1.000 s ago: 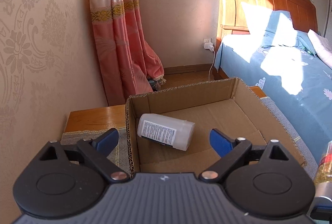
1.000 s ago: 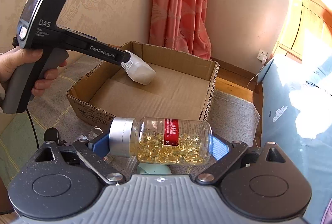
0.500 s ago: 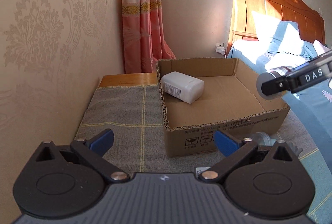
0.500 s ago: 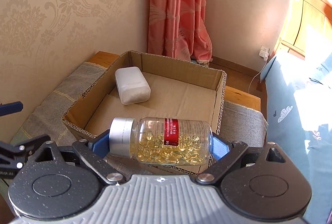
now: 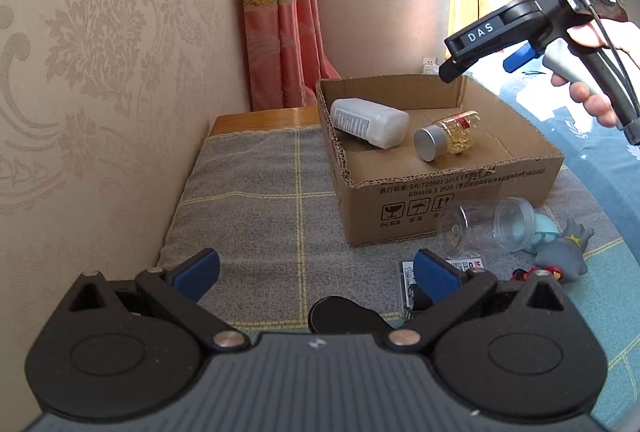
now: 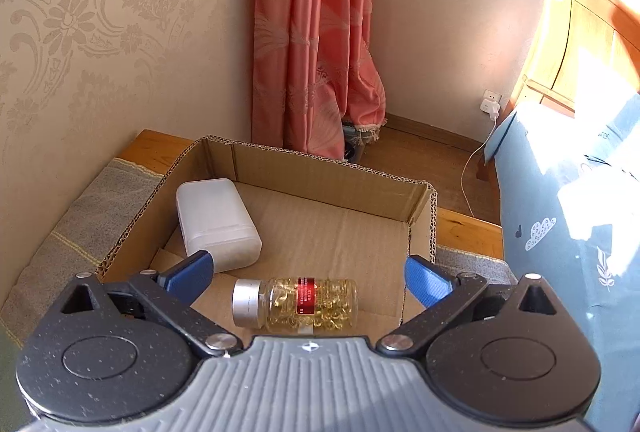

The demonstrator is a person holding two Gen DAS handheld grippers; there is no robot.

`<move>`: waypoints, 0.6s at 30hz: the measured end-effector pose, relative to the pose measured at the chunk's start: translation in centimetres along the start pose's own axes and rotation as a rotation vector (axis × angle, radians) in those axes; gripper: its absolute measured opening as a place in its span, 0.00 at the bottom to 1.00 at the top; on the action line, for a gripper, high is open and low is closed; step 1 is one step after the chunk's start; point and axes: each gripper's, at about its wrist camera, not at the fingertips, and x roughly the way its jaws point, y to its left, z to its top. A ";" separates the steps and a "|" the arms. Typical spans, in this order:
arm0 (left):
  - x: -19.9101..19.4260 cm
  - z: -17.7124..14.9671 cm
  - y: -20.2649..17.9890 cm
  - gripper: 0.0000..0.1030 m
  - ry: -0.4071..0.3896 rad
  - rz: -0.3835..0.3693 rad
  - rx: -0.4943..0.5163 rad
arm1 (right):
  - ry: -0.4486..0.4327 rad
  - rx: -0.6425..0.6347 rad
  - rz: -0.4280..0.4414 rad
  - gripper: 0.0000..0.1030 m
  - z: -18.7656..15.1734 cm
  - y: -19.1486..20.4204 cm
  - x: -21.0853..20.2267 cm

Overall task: Organize rigid objects
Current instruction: 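Lower the capsule jar into the box and open the right tool, then move the left tool to the black oval object while the right tool approaches the grey toy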

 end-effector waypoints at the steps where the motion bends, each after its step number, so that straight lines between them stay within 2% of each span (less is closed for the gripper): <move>1: -0.3 0.0 0.0 0.99 -0.006 0.000 0.004 | 0.001 -0.001 0.005 1.00 -0.3 0.0 -0.3; 11: -2.7 0.5 -0.5 0.99 -0.026 0.005 0.011 | -0.022 -0.045 0.031 1.00 -5.1 1.0 -5.4; 18: -4.7 0.1 -0.9 0.99 -0.044 0.021 0.052 | -0.032 -0.036 -0.011 1.00 -9.5 0.4 -6.8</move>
